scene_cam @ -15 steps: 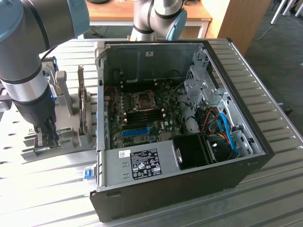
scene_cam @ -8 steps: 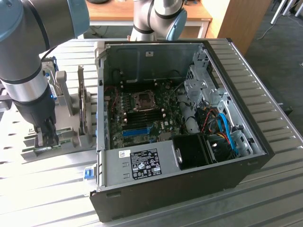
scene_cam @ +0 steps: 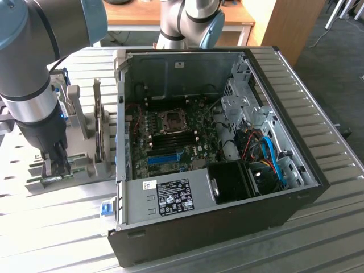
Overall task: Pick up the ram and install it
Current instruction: 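Pick up the ram and move it above insertion slot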
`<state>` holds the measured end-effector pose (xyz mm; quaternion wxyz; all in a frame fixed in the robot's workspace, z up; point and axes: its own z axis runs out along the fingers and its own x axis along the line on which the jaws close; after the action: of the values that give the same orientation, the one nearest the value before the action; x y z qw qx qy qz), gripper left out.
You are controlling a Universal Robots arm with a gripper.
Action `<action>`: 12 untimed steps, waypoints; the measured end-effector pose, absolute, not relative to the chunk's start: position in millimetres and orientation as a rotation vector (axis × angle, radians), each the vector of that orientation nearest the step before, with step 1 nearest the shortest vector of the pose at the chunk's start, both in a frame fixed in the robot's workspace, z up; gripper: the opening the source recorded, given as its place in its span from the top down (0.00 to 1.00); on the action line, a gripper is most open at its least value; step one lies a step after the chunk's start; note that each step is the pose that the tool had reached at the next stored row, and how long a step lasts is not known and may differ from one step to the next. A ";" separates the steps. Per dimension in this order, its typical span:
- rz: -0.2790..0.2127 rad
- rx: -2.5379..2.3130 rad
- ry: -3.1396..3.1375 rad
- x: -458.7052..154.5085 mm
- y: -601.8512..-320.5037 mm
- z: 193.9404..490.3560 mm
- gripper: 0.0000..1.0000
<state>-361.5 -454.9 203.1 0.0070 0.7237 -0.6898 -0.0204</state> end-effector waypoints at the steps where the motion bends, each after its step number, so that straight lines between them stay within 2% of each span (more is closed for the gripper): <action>1: -0.064 2.263 -2.158 -361.5 -454.9 203.1 0.88; 12: -0.064 2.263 -2.157 -361.5 -454.9 212.4 0.88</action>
<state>-361.5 -454.9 212.4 0.0070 0.7237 -0.6898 -0.0204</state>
